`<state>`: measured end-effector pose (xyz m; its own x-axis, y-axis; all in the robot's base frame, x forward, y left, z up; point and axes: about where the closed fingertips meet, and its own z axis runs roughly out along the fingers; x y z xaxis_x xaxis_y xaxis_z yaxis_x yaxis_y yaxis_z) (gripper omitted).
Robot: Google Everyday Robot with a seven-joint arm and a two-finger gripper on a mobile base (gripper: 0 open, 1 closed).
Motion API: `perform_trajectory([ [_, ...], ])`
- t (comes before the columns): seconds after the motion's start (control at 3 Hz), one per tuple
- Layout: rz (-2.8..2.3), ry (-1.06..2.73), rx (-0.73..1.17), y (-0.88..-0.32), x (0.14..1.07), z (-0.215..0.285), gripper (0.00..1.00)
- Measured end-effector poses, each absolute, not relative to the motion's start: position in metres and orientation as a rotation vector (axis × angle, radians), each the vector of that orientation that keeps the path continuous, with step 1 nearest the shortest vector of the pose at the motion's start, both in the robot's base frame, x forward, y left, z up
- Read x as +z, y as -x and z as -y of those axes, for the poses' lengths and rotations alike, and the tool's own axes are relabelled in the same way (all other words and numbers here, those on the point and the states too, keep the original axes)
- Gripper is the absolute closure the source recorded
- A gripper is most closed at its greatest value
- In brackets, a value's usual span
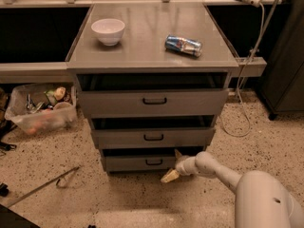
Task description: Open bottom drawer
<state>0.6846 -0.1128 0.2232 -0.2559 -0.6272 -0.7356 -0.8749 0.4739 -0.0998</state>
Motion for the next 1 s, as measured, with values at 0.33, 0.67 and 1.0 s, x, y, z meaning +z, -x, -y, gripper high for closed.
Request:
perform_trajectory([
  [0.33,-2.0,1.237,0.438,-0.692,0.216,0.113,0.0],
  [0.67,-2.013,1.209,0.42,-0.713,0.204,0.115,0.0],
  [1.0,-2.058,1.224,0.423,-0.731,0.195,0.116,0.0],
])
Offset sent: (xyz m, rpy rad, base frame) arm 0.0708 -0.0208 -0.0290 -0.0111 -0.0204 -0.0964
